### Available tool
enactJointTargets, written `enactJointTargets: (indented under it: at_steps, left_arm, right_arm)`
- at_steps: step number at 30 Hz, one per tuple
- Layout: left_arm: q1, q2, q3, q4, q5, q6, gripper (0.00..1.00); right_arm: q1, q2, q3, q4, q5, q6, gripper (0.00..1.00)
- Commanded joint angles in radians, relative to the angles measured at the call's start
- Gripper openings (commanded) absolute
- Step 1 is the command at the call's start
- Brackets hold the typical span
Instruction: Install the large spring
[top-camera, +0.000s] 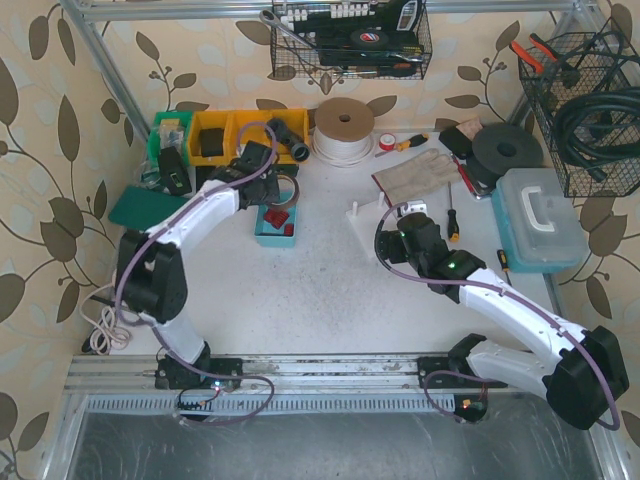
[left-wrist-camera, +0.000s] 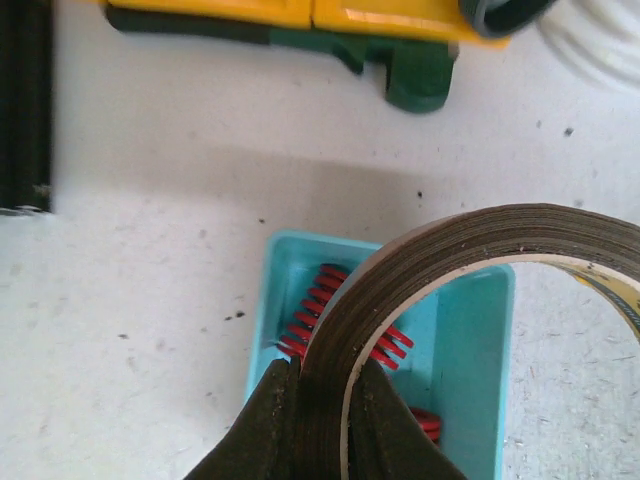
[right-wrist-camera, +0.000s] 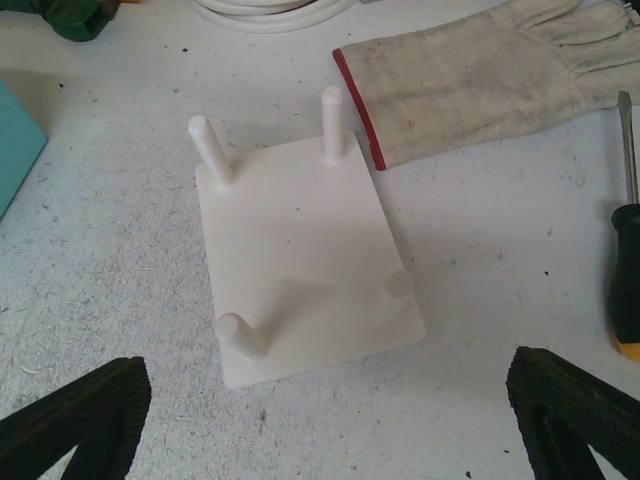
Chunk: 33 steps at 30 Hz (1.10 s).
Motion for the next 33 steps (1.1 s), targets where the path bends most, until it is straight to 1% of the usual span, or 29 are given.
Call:
enactJointTargets:
  at_steps: [1,8,12,18,20,22,23,27,30,33]
  left_arm:
    - [0.001,-0.192,-0.063,0.024,-0.078,-0.046,0.00]
    - [0.013,-0.395,-0.238,-0.008,-0.170,-0.137,0.00]
    - [0.060,-0.509,-0.368,-0.009,-0.183,-0.190,0.00]
    - [0.144,-0.650,-0.547,-0.044,-0.273,-0.288,0.00]
    - [0.186,-0.685,-0.604,-0.053,-0.253,-0.317,0.00]
    - [0.241,-0.711,-0.643,-0.063,-0.198,-0.323,0.00]
    - [0.266,-0.721,-0.662,-0.071,-0.178,-0.355,0.00]
    - [0.344,-0.749,-0.718,-0.120,-0.162,-0.405,0.00]
    - [0.386,-0.739,-0.760,-0.155,-0.137,-0.515,0.00]
    - [0.401,-0.721,-0.794,-0.146,-0.117,-0.581,0.00]
  right_arm:
    - [0.006,0.004,0.031,-0.014,0.021,0.012,0.96]
    - [0.006,-0.012,0.010,0.009,0.026,0.016,0.96]
    - [0.006,0.000,0.015,0.009,0.018,0.018,0.96]
    - [0.007,-0.007,0.013,0.008,0.015,0.016,0.95]
    - [0.006,-0.013,0.000,0.024,0.022,0.017,0.95]
    - [0.006,-0.006,-0.001,0.027,0.024,0.017,0.95]
    - [0.006,-0.003,0.002,0.024,0.018,0.017,0.95]
    - [0.006,0.008,0.008,0.022,0.013,0.017,0.95]
    - [0.007,0.007,0.006,0.024,0.014,0.016,0.95]
    - [0.006,0.002,0.002,0.029,0.017,0.013,0.95]
